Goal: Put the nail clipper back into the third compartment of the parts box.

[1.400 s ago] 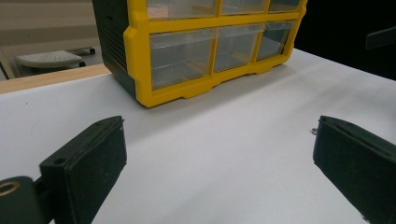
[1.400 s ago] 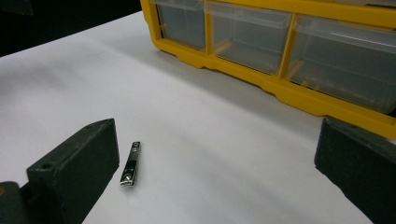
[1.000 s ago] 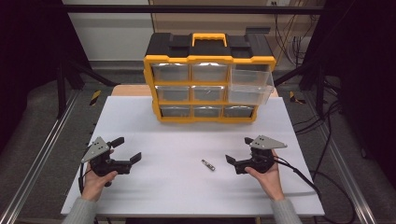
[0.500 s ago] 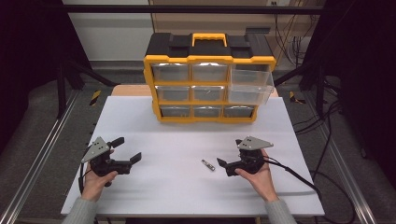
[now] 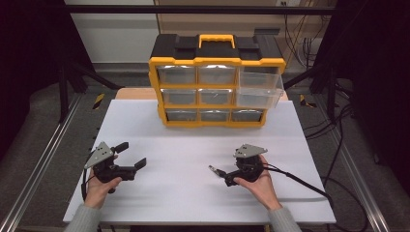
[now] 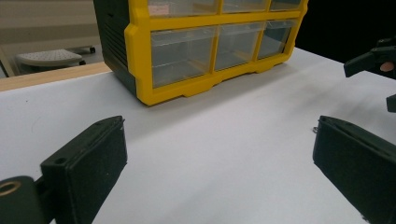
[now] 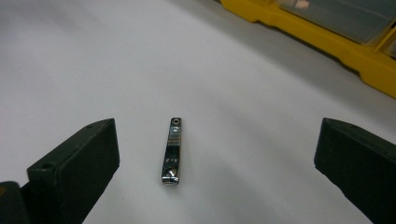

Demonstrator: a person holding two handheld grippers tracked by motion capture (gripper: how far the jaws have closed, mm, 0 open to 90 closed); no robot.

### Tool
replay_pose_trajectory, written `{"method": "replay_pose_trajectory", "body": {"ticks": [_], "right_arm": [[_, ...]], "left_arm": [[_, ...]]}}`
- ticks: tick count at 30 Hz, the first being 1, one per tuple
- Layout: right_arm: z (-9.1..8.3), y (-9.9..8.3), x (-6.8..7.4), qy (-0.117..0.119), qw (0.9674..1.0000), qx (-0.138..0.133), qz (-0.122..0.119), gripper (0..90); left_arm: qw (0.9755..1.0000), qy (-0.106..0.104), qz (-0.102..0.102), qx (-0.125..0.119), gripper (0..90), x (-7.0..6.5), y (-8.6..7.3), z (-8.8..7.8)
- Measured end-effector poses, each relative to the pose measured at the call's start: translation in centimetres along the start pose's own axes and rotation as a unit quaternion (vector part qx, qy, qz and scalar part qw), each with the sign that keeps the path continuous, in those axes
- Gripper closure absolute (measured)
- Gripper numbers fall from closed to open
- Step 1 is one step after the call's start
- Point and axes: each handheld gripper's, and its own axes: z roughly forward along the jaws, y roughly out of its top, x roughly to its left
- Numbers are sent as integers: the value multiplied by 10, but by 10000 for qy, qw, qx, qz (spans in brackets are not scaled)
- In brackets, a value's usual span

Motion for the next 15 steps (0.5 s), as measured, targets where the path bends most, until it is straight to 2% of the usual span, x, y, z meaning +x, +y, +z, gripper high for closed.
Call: {"method": "replay_pose_trajectory", "body": {"ticks": [6, 15], "right_arm": [[10, -2, 5, 70, 9996, 258, -83, 25], [19, -6, 6, 171, 9983, 564, 27, 97]], "left_arm": [[10000, 4, -6, 4, 28, 0, 0, 0], [10000, 8, 1, 26, 29, 0, -1, 0]]}}
